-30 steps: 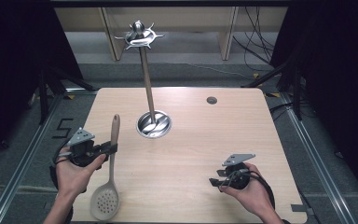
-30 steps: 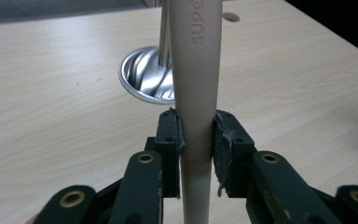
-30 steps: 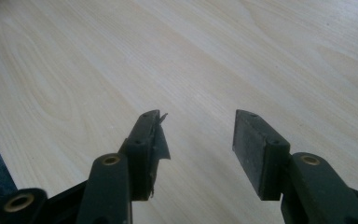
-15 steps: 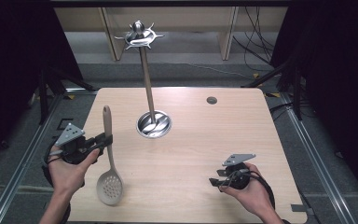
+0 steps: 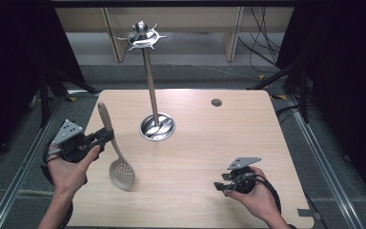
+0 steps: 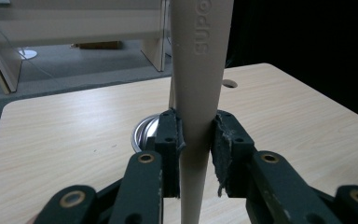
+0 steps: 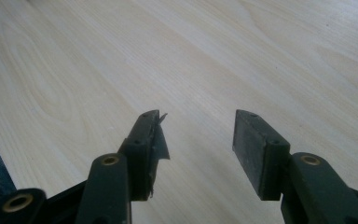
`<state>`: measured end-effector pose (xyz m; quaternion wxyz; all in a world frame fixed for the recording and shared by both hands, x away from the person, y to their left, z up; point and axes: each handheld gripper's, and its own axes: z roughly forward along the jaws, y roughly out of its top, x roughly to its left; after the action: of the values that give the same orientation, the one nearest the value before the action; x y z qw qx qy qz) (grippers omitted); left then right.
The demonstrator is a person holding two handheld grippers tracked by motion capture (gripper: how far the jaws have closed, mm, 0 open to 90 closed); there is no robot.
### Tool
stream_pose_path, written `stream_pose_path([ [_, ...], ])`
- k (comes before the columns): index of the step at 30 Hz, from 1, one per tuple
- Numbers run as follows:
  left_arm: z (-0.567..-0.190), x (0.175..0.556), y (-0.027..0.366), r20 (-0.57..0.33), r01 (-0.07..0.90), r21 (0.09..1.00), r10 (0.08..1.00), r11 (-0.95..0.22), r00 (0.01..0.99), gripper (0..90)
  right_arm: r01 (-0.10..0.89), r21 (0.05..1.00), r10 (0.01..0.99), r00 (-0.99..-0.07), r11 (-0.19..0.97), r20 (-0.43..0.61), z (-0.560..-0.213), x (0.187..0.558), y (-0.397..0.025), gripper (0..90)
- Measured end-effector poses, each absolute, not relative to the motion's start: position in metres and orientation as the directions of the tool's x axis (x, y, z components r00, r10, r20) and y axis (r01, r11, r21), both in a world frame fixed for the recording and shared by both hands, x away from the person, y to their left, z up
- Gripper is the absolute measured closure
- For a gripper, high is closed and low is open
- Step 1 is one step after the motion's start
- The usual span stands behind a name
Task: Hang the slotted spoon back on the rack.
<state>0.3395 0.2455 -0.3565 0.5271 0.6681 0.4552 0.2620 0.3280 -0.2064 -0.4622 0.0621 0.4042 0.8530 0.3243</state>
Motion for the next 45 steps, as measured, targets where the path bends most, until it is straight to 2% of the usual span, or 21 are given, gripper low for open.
stream_pose_path([
  [11,-0.347,0.338,0.244,-0.112,0.256,0.967,0.888,-0.006,0.445,72.5,0.635,0.606,0.730,-0.671,0.479,0.127,-0.464,0.329,-0.207,51.9],
  [14,-0.344,0.338,0.244,-0.111,0.247,0.969,0.889,-0.003,0.445,72.5,0.645,0.604,0.722,-0.673,0.469,0.159,-0.463,0.328,-0.206,51.9],
  [45,-0.320,0.343,0.236,-0.080,0.172,0.985,0.879,-0.002,0.470,72.5,0.645,0.621,0.737,-0.658,0.445,0.156,-0.463,0.328,-0.207,51.6],
])
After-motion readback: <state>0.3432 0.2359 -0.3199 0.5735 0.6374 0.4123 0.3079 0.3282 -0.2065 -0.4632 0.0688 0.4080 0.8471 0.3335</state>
